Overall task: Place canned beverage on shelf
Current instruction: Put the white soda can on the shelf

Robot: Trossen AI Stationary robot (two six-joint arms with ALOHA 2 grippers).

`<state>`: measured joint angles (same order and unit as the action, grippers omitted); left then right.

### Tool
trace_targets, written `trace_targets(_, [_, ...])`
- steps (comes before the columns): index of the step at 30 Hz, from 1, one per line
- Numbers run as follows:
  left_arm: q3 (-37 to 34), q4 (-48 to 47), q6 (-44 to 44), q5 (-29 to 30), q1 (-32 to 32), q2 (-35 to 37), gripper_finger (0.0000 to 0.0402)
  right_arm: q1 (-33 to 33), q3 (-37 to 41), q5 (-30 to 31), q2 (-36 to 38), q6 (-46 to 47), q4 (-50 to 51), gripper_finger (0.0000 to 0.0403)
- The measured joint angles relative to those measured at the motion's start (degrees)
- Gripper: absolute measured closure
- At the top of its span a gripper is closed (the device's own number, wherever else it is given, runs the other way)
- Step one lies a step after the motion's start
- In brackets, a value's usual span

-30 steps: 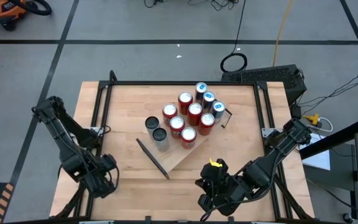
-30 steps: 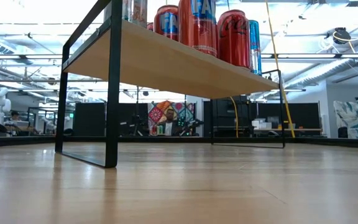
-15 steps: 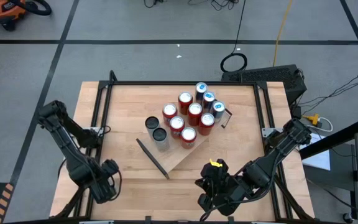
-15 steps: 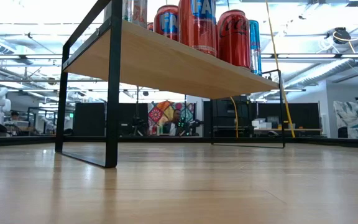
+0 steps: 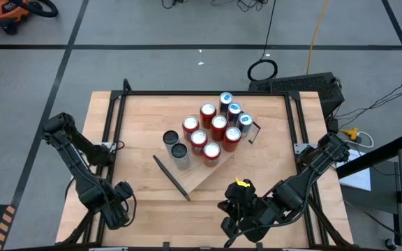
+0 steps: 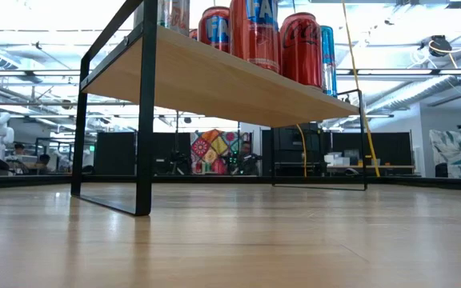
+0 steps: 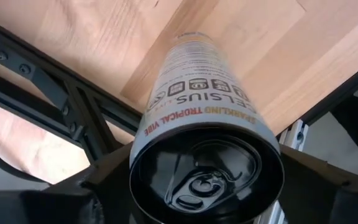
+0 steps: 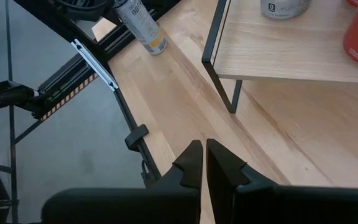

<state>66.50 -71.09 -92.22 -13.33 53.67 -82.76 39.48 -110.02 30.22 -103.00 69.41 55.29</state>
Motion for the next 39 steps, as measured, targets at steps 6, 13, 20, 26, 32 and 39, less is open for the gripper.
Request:
trace_targets(6, [0.23, 0.04, 3.83, 0.27, 0.0, 0.02, 0.0142, 0.0, 0.0, 2.24, 0.0, 0.0, -0.84, 0.0403])
trace_targets(13, [3.56, -0.18, 9.69, 0.09, -0.02, 0.12, 0.016, -0.15, 0.0, 4.63, 0.0, -0.48, -2.9, 0.0403])
trace_targets(20, [10.24, -1.1, 15.36, 0.23, -0.47, 2.1, 0.0157, -1.59, 0.0, 4.42, 0.0, -6.8, -10.74, 0.0403])
trace_targets(26, [18.38, -3.16, 22.48, 2.18, -1.7, 3.23, 0.0156, -4.25, 0.0, 2.71, 0.0, -12.67, -17.44, 0.0403])
trace_targets(32, [27.43, -3.95, 35.82, 9.94, -3.53, 3.34, 0.0155, -7.65, 0.0, -6.11, 0.0, -18.3, -24.18, 0.0403])
trace_targets(39, [33.03, -1.88, 66.49, 18.5, -5.32, 3.34, 0.0155, -9.88, 0.0, -12.46, 0.0, -23.13, -29.78, 0.0403])
